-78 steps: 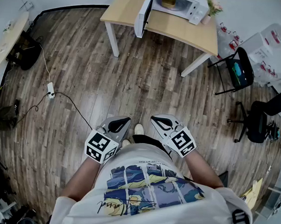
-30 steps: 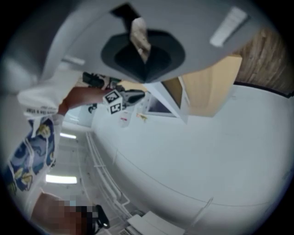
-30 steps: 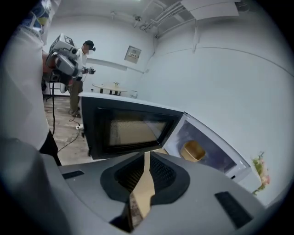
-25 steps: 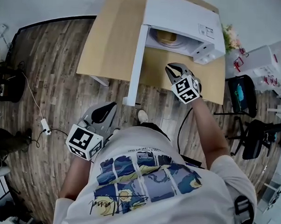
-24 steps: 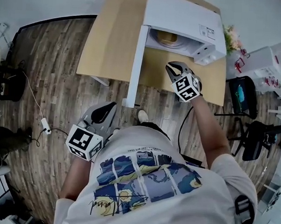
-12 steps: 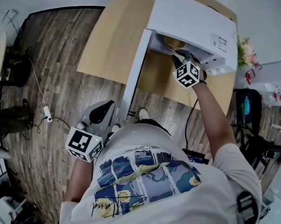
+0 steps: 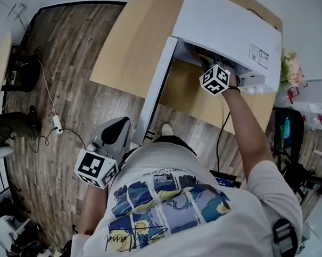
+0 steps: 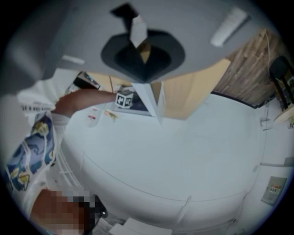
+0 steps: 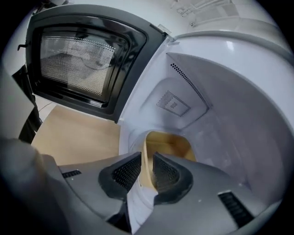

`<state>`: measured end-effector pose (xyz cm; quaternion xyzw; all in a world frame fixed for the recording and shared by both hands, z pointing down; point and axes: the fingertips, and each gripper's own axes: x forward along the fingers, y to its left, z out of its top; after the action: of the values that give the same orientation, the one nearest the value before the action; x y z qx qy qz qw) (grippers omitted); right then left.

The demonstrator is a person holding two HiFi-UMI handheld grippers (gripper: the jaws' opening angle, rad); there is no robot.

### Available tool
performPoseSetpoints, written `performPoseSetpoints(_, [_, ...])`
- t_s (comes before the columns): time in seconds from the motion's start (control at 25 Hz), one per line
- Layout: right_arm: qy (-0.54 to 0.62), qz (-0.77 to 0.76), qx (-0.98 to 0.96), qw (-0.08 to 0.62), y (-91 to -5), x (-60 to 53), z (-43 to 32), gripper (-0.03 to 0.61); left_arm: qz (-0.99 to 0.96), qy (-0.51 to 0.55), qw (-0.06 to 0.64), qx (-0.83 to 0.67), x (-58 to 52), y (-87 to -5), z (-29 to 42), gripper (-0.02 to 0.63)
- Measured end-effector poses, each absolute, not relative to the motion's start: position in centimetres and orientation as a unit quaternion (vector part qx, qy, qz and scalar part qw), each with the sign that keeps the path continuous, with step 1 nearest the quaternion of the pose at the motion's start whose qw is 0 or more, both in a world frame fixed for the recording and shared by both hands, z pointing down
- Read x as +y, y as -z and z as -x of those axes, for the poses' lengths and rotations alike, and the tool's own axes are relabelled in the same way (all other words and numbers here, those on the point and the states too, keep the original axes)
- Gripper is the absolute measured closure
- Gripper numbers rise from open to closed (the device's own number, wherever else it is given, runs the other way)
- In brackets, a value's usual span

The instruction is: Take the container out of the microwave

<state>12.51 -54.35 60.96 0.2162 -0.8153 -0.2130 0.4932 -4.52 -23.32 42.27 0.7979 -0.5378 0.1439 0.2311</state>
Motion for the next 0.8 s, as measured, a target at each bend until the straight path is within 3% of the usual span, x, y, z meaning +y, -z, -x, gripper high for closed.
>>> performPoseSetpoints(0.44, [0.222, -0.205, -0.811, 0.502, -61.3, -54.2, -12.5, 0.555, -0.801, -0.152, 0.226, -0.533, -23.8, -42.0, 4.9, 0.604])
performPoseSetpoints(0.8, [0.221, -0.198, -0.811, 0.503, -60.5, -51.6, -12.6, 0.558, -0.815, -0.153, 0.217, -0.515, -22.8, -41.7, 5.6, 0.604])
